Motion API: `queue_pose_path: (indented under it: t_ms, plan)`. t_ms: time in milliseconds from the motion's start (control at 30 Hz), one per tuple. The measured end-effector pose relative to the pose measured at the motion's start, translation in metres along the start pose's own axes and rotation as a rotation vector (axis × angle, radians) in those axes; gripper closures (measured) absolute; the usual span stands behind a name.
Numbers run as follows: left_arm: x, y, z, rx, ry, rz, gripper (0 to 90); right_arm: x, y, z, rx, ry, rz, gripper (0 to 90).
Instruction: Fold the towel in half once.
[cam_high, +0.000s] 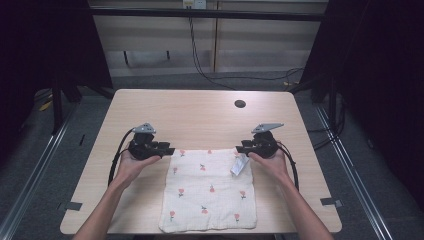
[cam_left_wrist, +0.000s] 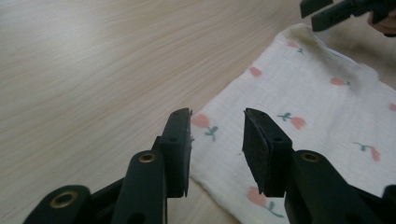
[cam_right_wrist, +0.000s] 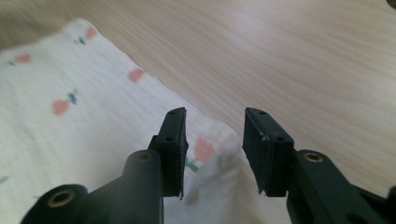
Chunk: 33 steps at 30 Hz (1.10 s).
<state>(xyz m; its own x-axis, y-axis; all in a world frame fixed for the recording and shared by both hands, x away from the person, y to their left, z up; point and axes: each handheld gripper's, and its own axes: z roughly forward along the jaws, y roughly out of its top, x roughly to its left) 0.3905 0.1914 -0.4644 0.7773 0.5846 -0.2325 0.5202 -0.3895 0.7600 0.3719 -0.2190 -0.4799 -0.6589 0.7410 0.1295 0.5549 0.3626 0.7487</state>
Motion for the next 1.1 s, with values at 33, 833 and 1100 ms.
queue_pose_path:
  t_ms: [33, 833, 1100]
  plan:
    - [0.001, -0.001, 0.001, 0.0, 0.003, -0.014, 60.3, 0.0, -0.001, 0.002, 0.016, -0.024, -0.003, 58.7]
    - [0.017, -0.015, 0.027, 0.093, 0.079, -0.002, 56.3, -0.007, -0.015, 0.015, 0.091, -0.031, 0.021, 86.9]
    - [0.007, -0.014, 0.041, 0.103, 0.076, 0.032, 56.1, -0.009, -0.017, 0.015, 0.079, -0.02, 0.033, 86.9]
